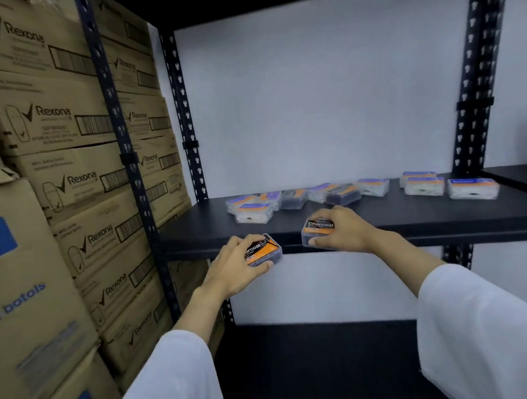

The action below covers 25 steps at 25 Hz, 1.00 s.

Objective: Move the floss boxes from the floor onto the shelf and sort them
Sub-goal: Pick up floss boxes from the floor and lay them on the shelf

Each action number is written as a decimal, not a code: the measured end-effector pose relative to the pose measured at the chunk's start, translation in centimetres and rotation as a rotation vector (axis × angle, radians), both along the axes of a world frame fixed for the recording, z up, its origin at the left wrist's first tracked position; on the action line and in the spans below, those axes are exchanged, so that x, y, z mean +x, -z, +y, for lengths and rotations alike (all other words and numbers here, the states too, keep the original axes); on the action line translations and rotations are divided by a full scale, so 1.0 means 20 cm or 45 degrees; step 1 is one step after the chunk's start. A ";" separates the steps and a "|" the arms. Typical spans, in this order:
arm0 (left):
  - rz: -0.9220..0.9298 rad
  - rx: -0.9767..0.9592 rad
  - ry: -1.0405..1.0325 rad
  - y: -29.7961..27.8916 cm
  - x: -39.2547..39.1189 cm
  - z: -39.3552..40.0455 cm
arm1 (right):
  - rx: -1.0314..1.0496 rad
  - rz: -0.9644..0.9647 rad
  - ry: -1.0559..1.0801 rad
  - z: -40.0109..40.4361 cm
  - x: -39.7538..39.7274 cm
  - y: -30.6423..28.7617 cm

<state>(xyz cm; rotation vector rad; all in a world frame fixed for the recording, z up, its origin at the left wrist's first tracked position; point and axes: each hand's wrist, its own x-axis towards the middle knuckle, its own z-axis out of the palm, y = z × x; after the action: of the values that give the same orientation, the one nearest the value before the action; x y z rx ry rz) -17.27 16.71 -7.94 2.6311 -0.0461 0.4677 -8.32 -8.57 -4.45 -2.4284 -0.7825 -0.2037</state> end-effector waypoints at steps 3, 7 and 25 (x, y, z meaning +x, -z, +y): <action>0.029 -0.030 0.012 0.12 -0.14 -0.10 | 0.038 0.056 0.035 -0.09 -0.18 0.13; 0.158 -0.041 0.030 0.41 -0.28 -0.23 | -0.030 0.172 0.038 -0.20 -0.36 0.45; 0.877 -0.236 -0.127 2.12 -0.17 -0.40 | -0.405 0.703 0.199 -0.36 -0.32 2.17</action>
<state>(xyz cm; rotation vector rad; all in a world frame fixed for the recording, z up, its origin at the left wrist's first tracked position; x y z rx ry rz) -20.77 8.63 -50.26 2.4752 0.3308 -0.3997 -14.75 -15.87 -47.87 -2.6464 -0.3953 0.5520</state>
